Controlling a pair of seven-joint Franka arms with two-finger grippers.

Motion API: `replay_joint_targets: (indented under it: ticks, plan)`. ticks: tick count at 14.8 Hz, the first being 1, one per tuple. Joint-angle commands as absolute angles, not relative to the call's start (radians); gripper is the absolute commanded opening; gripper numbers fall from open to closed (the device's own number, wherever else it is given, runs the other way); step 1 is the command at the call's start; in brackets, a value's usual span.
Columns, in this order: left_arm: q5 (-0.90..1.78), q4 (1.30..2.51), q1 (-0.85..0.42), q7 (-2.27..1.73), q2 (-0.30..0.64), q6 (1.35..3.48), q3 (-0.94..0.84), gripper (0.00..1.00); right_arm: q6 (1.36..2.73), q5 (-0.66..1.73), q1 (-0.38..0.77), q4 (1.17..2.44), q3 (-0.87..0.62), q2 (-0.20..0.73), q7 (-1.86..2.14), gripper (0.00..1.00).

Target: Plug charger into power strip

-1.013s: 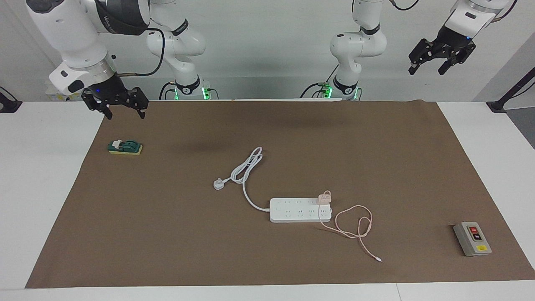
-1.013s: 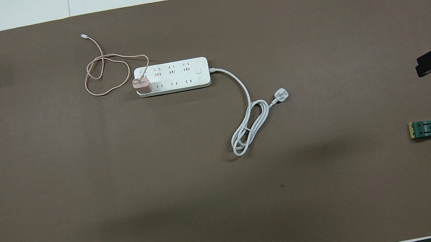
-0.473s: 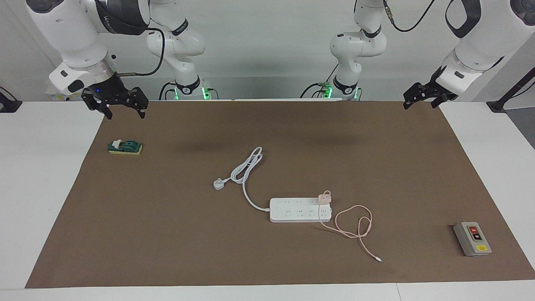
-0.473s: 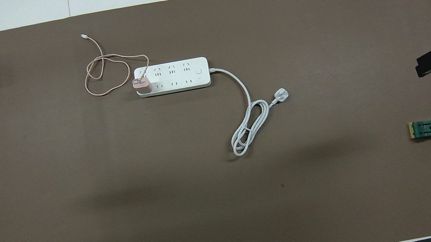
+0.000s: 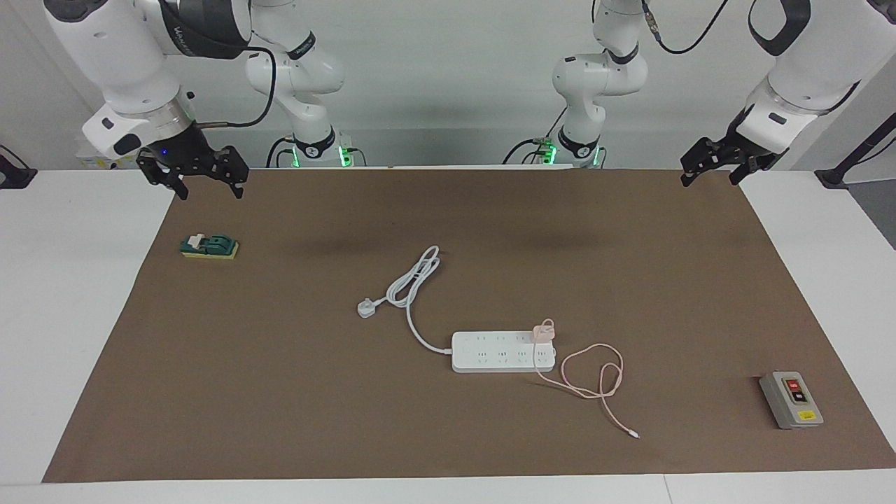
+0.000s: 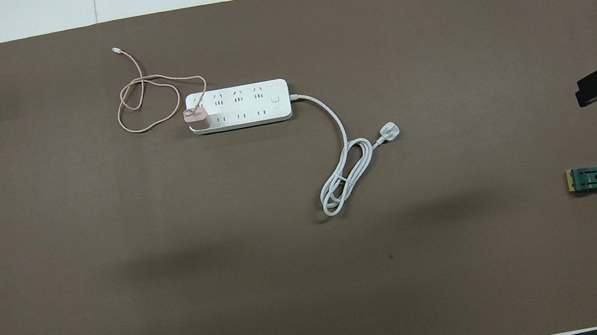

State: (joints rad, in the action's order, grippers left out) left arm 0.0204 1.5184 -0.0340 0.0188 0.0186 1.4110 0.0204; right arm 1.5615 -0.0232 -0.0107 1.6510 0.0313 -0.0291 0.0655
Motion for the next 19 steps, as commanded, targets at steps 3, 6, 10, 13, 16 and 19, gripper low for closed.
replay_joint_targets:
  ticks: [3, 6, 10, 13, 16, 19]
  plan:
    - [0.005, 1.516, -0.044, 0.015, 0.008, 1.368, 0.029, 1.00, 1.562, -0.035, -0.026, 1.674, 0.018, -0.051, 0.051, 1.00]
    - [0.002, 1.516, -0.044, 0.015, 0.002, 1.381, 0.026, 1.00, 1.560, -0.035, -0.025, 1.674, 0.018, -0.051, 0.052, 1.00]
    - [-0.003, 1.535, -0.041, 0.018, -0.011, 1.378, 0.023, 1.00, 1.560, -0.035, -0.025, 1.674, 0.018, -0.051, 0.051, 1.00]
    - [-0.003, 1.545, -0.035, 0.018, -0.017, 1.381, 0.017, 1.00, 1.560, -0.035, -0.025, 1.674, 0.018, -0.051, 0.049, 1.00]
    - [-0.003, 1.574, -0.032, 0.028, -0.023, 1.393, 0.009, 1.00, 1.560, -0.035, -0.025, 1.674, 0.018, -0.051, 0.052, 1.00]
    - [-0.002, 1.594, -0.032, 0.028, -0.023, 1.401, 0.006, 1.00, 1.560, -0.035, -0.025, 1.674, 0.018, -0.051, 0.052, 1.00]
